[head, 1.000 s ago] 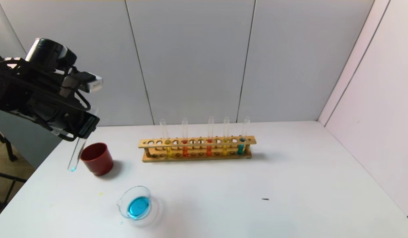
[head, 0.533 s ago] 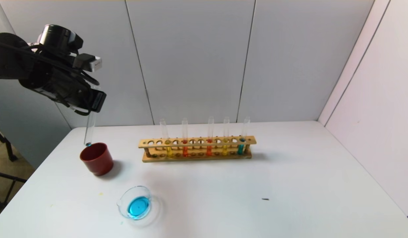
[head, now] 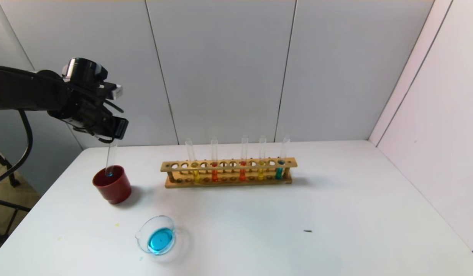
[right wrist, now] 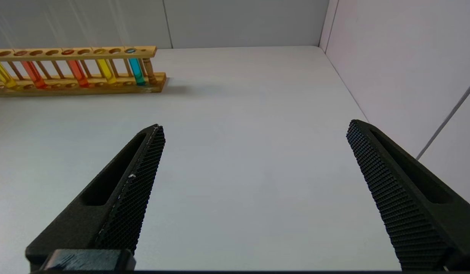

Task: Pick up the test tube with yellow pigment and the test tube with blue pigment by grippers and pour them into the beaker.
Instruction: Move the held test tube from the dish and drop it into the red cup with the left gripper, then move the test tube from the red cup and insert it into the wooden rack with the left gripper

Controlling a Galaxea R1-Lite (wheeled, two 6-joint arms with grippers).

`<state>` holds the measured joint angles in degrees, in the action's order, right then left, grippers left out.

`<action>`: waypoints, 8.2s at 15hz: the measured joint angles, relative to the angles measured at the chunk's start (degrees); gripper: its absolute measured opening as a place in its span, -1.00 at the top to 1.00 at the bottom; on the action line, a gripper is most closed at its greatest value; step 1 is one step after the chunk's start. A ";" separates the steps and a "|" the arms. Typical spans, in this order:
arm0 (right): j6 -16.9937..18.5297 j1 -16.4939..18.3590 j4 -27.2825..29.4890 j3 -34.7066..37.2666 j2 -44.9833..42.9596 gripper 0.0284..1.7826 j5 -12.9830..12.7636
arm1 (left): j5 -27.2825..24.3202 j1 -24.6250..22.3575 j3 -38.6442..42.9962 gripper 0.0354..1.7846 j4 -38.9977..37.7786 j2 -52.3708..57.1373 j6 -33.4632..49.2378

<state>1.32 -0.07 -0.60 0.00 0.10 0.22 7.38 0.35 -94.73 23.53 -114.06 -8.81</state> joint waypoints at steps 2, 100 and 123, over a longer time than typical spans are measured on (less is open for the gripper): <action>0.00 0.00 0.00 0.00 0.00 -0.96 0.00 | -1.45 -0.20 1.38 0.68 -1.89 -0.69 0.00; 0.00 0.00 0.00 0.00 0.00 -0.96 0.00 | 1.80 19.80 48.40 -0.96 -46.98 19.87 14.07; 0.00 0.02 0.00 0.00 0.00 -0.96 0.00 | 10.57 27.01 32.77 -0.70 -51.80 -0.88 15.25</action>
<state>1.32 -0.05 -0.60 0.00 0.10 0.22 17.94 27.37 -61.96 -28.27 -114.93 6.44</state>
